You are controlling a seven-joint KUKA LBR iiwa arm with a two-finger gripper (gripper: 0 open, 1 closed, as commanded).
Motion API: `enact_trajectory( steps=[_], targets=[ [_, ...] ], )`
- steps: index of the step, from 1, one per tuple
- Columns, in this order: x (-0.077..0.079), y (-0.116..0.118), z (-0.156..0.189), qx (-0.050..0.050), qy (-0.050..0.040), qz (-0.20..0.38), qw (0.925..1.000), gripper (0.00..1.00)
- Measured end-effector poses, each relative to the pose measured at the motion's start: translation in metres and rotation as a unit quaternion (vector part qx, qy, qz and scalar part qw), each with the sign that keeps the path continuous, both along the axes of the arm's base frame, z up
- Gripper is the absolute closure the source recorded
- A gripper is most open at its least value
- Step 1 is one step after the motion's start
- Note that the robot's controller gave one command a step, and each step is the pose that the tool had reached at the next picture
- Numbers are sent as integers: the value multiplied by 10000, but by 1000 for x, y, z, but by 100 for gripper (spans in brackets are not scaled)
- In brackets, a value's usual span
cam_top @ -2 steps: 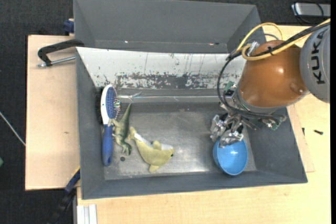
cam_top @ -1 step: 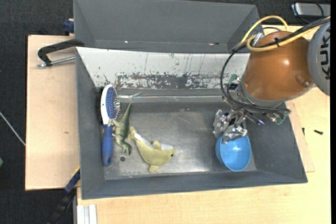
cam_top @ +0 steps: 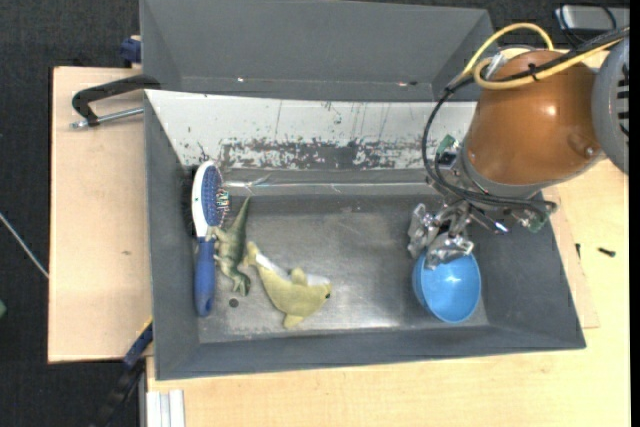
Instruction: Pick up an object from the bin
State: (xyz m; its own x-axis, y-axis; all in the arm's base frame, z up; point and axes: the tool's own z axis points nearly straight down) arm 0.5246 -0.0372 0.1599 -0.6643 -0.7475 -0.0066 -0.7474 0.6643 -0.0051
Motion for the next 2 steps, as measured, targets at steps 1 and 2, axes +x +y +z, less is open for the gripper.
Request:
enact_trajectory(
  steps=[1, 2],
  targets=[
    [2, 1, 28, -1, -7, -11, 10000, 100],
    [3, 2, 37, 0, 2, -23, 10000, 100]
  ],
)
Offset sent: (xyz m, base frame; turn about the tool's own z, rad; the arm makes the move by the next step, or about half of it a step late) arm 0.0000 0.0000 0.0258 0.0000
